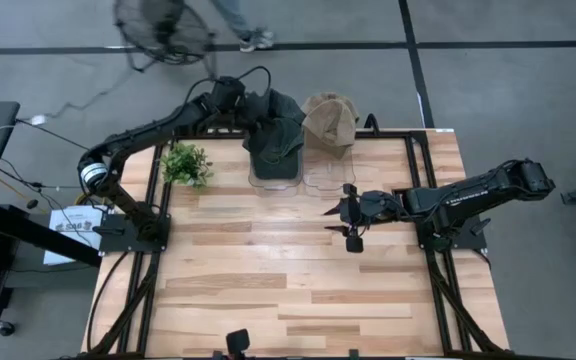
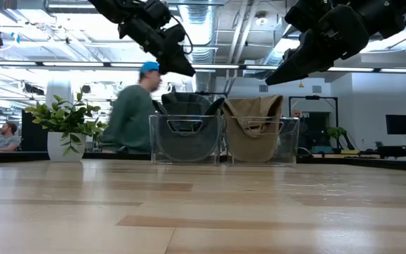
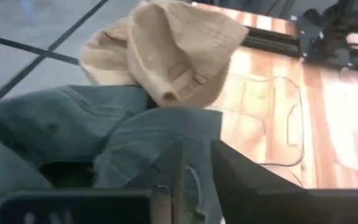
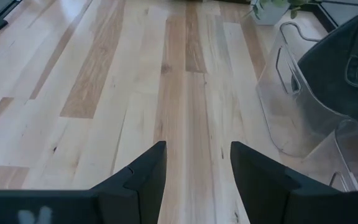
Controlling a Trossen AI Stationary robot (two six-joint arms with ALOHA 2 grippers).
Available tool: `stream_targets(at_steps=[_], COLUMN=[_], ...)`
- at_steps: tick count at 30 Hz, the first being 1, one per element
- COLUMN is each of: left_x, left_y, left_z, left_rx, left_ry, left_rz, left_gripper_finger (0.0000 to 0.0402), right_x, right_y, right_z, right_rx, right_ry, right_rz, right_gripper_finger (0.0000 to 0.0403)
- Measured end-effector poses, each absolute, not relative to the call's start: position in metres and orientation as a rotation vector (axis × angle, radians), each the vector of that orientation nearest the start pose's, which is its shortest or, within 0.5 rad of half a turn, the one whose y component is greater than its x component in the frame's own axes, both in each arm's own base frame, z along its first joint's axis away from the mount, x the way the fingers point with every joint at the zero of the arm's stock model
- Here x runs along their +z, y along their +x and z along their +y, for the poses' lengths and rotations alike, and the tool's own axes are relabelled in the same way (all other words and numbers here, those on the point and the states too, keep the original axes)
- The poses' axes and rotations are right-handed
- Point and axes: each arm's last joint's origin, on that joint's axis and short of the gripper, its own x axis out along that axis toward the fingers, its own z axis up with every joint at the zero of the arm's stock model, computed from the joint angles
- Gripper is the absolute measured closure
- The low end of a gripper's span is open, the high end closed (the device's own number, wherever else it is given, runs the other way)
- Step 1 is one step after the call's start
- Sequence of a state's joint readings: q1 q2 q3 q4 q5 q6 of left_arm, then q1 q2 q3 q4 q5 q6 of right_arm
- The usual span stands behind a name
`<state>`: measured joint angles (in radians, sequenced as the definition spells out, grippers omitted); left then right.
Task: Pick & Place hat
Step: Put the black cap into the left transparent bin
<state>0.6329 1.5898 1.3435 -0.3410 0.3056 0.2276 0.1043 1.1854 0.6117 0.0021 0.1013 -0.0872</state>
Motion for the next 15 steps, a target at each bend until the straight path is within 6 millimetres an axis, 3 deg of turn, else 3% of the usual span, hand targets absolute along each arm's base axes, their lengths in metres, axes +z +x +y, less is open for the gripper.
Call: stream_targets(at_steps=[9, 15], left_x=[0.312, 0.295], left_y=[0.286, 0.294], left_z=[0.216, 0.226], left_rx=[0.267, 0.309], left_ry=[0.01, 0.026], left_rz=[0.581, 0.624], left_gripper_finger=[0.0268, 0.0264], right_x=[0.21, 0.209], right_y=[0.237, 0.236], right_z=[0.022, 0.022], right_rx=[0.029, 0.03], right_ry=[-0.147, -0.149], right_rz=[0.609, 0.624], right_gripper_finger=[0.0232, 0.0234])
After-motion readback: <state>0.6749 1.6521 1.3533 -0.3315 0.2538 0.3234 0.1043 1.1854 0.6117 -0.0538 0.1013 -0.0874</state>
